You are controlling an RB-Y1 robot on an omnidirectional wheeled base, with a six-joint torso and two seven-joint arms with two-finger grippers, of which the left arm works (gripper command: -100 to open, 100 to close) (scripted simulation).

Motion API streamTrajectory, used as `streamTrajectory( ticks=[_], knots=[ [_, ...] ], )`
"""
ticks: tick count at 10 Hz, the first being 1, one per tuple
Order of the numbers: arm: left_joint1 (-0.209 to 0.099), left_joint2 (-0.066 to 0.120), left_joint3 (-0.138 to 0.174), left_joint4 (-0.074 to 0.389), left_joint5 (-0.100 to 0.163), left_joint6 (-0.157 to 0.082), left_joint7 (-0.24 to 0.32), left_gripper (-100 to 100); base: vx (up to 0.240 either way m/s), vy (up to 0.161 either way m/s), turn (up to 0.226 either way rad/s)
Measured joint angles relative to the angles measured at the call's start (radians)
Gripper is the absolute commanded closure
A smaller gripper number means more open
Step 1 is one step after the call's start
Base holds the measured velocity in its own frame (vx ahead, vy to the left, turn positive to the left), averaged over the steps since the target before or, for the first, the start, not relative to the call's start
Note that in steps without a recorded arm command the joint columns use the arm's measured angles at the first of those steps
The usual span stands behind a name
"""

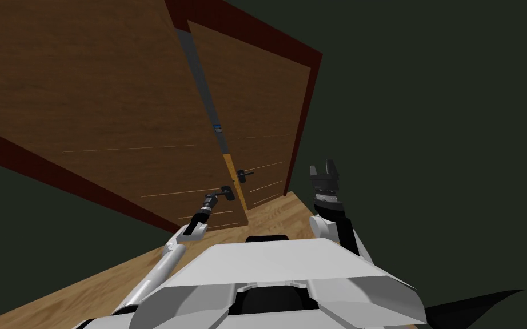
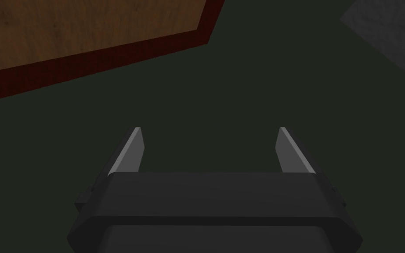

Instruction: Pull the door open

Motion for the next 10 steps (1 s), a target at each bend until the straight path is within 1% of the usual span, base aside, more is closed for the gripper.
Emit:
streamTrajectory(
  ticks=[1, 2, 3, 4, 5, 6, 7, 8, 9, 10],
  knots=[
    [0.013, 0.009, -0.006, -0.012, 0.001, -0.011, 0.009, 100, -0.192, 0.082, -0.136],
    [0.021, 0.024, -0.019, -0.007, 0.001, -0.029, 0.023, 100, -0.233, 0.088, -0.148],
    [0.024, 0.033, -0.032, 0.0, 0.0, -0.05, 0.034, 100, -0.16, 0.066, -0.045],
    [0.035, 0.033, -0.039, -0.008, -0.002, -0.056, 0.036, 100, -0.133, 0.045, -0.065],
    [0.05, 0.041, -0.046, -0.024, -0.001, -0.057, 0.041, 100, -0.169, 0.083, -0.127],
    [0.058, 0.053, -0.057, -0.022, -0.002, -0.073, 0.053, 100, -0.18, 0.073, -0.1],
    [0.069, 0.061, -0.063, -0.035, -0.001, -0.08, 0.061, 100, -0.183, 0.07, -0.117],
    [0.084, 0.071, -0.069, -0.049, 0.0, -0.089, 0.068, 100, -0.083, 0.042, -0.02],
    [0.088, 0.072, -0.071, -0.048, -0.001, -0.091, 0.07, 100, -0.151, 0.058, -0.121],
    [0.094, 0.084, -0.074, -0.044, 0.0, -0.102, 0.076, 100, -0.209, 0.071, -0.148]
  ],
)
